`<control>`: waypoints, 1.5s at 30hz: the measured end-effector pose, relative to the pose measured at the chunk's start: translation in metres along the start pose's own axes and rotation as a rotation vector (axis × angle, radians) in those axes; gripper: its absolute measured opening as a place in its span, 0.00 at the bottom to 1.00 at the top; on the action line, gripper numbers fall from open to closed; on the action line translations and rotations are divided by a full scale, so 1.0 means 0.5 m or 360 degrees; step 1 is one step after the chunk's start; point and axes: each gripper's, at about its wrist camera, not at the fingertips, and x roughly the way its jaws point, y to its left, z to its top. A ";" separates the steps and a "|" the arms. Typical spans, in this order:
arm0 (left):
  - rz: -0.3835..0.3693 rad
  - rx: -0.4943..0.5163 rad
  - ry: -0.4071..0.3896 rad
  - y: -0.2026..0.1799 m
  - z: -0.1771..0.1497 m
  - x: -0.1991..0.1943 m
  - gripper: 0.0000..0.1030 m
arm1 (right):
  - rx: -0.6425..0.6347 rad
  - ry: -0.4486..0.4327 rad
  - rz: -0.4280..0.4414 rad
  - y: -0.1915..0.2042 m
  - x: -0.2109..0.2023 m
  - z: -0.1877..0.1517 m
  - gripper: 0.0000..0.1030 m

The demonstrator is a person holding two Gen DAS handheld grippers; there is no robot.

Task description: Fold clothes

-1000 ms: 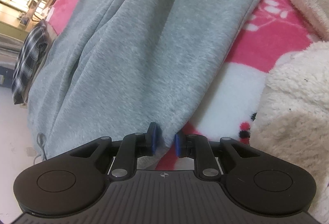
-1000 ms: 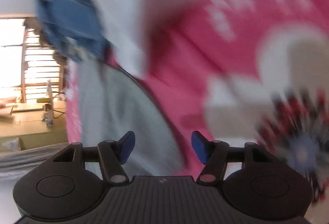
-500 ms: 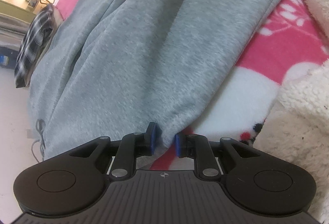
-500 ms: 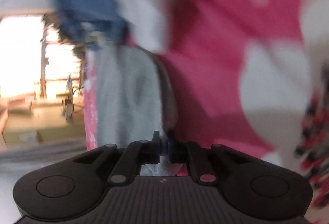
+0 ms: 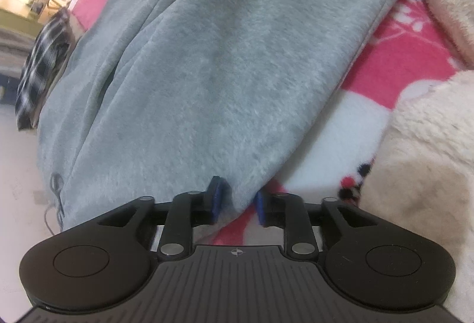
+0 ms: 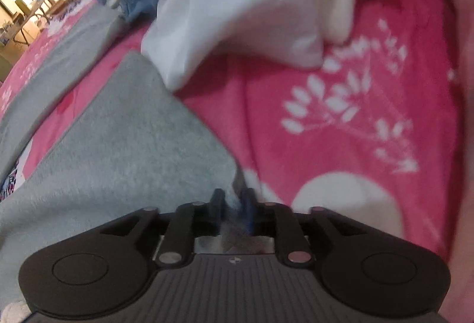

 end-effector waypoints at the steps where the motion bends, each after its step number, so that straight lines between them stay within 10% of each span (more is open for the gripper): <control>1: -0.0021 -0.0042 0.0010 0.005 -0.010 -0.008 0.31 | -0.0004 -0.0043 -0.0048 -0.007 -0.009 0.003 0.41; 8: -0.0241 -0.0801 0.0084 0.107 -0.107 -0.063 0.41 | 0.0007 -0.0037 0.0065 -0.010 -0.090 -0.004 0.42; 16: -0.0476 -0.2230 -0.0009 0.223 -0.274 -0.030 0.49 | 0.0941 0.0792 0.0748 -0.017 0.059 -0.137 0.58; 24: -0.0391 -0.2837 -0.0145 0.242 -0.341 0.024 0.49 | 0.1213 0.0744 0.0984 -0.016 0.086 -0.216 0.57; 31: -0.0285 -0.3105 -0.0260 0.277 -0.378 0.058 0.49 | 0.1275 0.0409 0.0943 -0.058 0.054 -0.210 0.50; 38: -0.0516 -0.2945 -0.0288 0.239 -0.373 0.067 0.49 | 0.1238 0.0620 0.0983 -0.041 0.049 -0.273 0.46; 45: -0.0397 -0.3149 -0.0373 0.246 -0.402 0.072 0.49 | 0.1295 0.0569 0.0997 -0.051 0.044 -0.277 0.47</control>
